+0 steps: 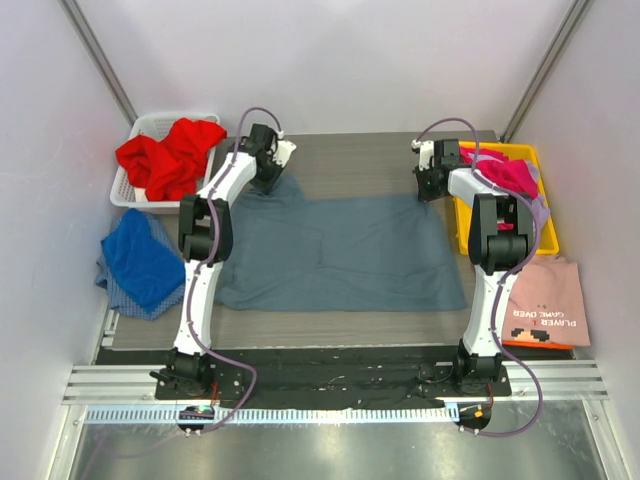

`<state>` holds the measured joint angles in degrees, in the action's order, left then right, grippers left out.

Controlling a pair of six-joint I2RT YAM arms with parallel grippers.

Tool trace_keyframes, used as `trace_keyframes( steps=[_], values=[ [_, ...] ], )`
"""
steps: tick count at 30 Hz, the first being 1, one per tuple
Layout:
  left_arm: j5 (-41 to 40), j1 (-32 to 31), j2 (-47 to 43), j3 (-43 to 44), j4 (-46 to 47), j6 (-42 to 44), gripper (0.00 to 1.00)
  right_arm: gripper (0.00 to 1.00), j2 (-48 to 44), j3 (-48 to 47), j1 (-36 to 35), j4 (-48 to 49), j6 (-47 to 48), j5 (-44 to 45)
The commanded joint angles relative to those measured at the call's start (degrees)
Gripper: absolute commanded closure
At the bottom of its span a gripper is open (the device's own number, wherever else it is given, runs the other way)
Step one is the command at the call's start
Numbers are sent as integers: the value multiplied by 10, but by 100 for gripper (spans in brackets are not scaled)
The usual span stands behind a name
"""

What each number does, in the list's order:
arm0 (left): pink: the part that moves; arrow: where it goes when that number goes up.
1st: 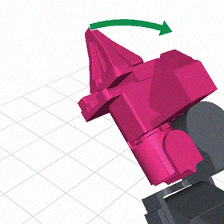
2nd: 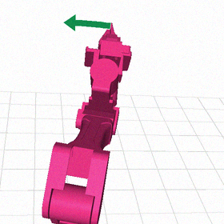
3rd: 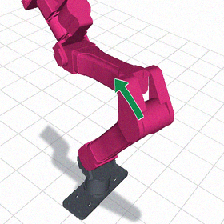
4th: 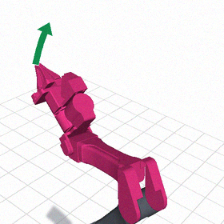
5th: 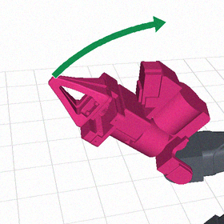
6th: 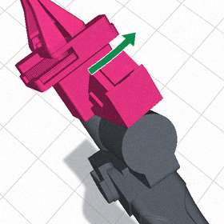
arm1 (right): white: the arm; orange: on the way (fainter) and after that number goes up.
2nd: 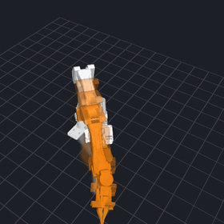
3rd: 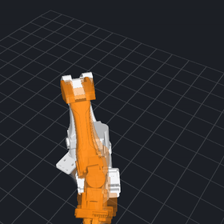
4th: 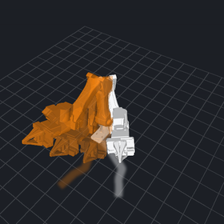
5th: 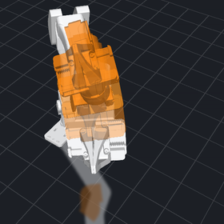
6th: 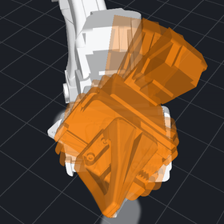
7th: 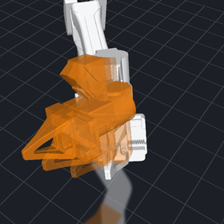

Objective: Fold and stack the t-shirts
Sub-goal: Grap the side of the flattened tshirt furthest away from the robot with both arms

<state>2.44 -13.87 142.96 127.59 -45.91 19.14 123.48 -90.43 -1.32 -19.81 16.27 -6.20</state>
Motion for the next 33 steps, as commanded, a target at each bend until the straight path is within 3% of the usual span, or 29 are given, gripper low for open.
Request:
trace_keyframes(
  steps=[1, 17, 33],
  values=[
    [-16, -12, -47, -8, -23, 7, 100, 99, -35, 13, 4, -19, 11, 17],
    [-37, -12, -219, -139, -1, -1, 100, 99, -178, 104, 4, -48, 29, -4],
    [-40, -20, -380, -366, 7, 5, 100, 99, -334, 248, 4, -79, 57, -19]
  ],
)
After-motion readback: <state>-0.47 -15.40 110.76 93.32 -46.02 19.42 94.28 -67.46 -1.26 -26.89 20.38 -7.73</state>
